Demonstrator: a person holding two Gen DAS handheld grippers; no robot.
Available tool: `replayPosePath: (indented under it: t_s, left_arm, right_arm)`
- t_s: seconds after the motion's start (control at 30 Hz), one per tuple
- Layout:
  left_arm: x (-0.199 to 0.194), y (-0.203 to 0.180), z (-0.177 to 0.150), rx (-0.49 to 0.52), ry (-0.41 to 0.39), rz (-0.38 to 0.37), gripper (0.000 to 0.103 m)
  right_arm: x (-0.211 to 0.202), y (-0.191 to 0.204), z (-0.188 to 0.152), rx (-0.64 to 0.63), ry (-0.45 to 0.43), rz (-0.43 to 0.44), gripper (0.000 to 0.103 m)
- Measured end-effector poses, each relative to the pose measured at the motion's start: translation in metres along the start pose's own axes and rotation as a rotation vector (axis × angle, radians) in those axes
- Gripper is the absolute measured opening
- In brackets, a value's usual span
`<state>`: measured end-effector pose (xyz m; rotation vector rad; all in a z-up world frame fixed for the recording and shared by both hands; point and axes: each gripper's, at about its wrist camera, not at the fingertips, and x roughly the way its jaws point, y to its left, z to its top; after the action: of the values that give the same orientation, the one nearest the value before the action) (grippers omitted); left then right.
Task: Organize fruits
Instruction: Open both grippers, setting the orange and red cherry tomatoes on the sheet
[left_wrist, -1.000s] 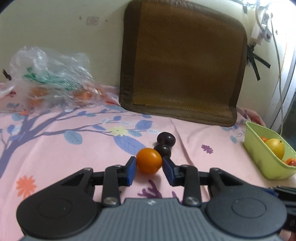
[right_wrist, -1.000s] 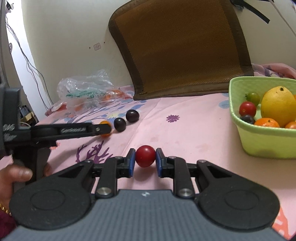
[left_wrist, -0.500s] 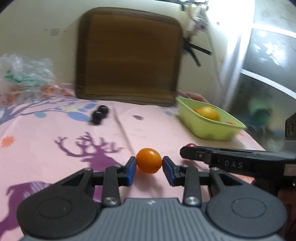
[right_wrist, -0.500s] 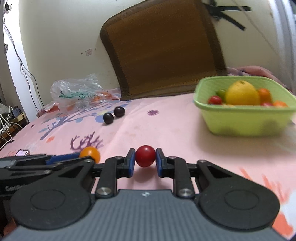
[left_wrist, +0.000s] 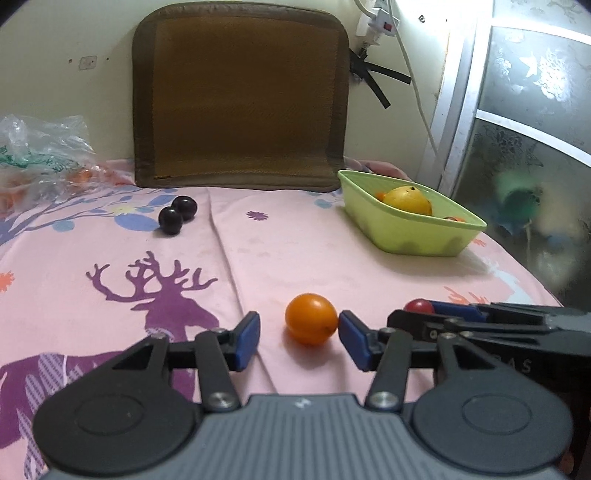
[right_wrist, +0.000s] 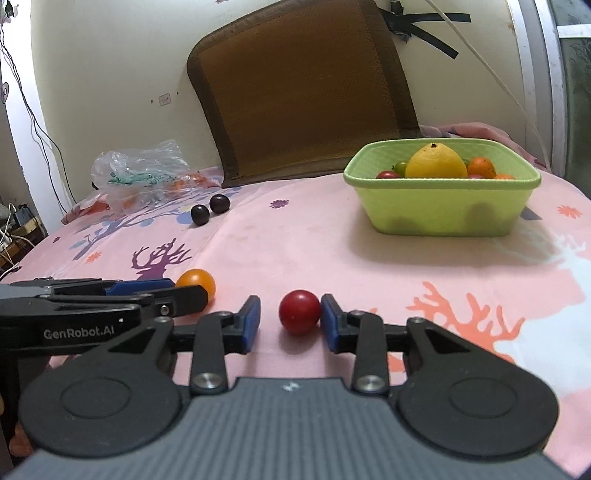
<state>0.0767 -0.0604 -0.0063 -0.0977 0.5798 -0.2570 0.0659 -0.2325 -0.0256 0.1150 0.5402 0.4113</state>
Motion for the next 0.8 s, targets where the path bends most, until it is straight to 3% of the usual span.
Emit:
replayPosePath:
  t_s: [0.17, 0.8]
  left_arm:
    - [0.0008, 0.0003, 0.0007, 0.001, 0.006, 0.024, 0.057]
    - [0.0003, 0.0010, 0.0005, 0.007, 0.007, 0.041, 0.060]
  right_arm:
    - [-0.0017, -0.0003, -0.0012, 0.005, -0.005, -0.009, 0.039]
    - [-0.0023, -0.0005, -0.0016, 0.007, -0.007, -0.009, 0.040]
